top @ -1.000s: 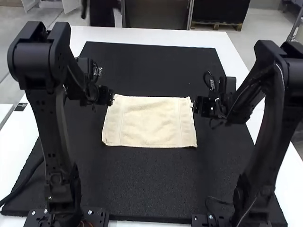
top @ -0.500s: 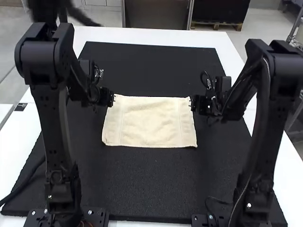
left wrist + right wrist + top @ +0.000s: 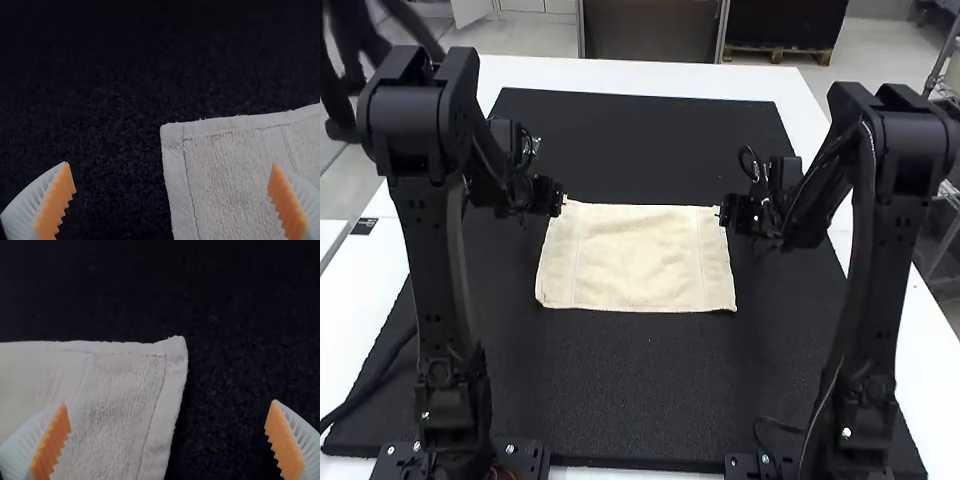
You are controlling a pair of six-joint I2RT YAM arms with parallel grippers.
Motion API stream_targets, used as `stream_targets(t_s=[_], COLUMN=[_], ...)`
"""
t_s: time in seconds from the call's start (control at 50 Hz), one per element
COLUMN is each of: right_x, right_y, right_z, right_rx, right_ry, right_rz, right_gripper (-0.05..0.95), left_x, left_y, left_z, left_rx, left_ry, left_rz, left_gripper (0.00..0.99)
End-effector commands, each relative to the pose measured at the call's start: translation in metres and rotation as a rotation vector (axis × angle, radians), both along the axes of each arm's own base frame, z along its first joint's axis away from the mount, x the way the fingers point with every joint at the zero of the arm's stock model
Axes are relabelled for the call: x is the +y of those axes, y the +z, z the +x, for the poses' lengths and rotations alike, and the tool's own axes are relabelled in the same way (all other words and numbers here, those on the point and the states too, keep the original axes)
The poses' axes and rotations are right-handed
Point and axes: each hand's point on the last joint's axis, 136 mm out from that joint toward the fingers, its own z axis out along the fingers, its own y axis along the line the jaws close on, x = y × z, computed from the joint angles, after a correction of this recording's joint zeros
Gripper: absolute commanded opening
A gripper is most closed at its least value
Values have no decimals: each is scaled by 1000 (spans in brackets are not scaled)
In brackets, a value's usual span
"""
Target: Fold the towel.
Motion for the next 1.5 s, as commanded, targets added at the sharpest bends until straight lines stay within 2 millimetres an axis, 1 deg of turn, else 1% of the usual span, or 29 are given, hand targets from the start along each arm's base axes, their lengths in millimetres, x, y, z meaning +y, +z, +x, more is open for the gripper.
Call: stream_targets(t_s=[0.0,0.1,0.32,0.5,0.78,1.08,1.34,1.48], right_x=[5,6,8,20,29,30,31,31], right_y=[6,8,1,-1,-3,-10,-16,-17], right_z=[13,21,30,33,40,45,47,47], right_rx=[-24,-32,-19,-25,-24,-14,-7,-2], right_ry=[5,7,12,38,53,53,53,52], right_rz=[6,4,-3,-10,-12,-14,-12,-10], right_gripper=[905,905,905,905,905,903,903,903], left_x=[-5,-7,-7,-5,-4,-5,-6,-12], left_y=[12,12,4,0,-5,-11,-26,-30], left_z=[12,14,15,16,20,28,32,33], left_rx=[-37,-40,-27,-24,-16,-16,11,16], left_ry=[-15,-18,-19,-14,-7,-11,-9,-20], left_rz=[-3,-1,-1,-1,-9,-9,-20,-19], left_gripper=[905,907,907,905,905,903,903,903])
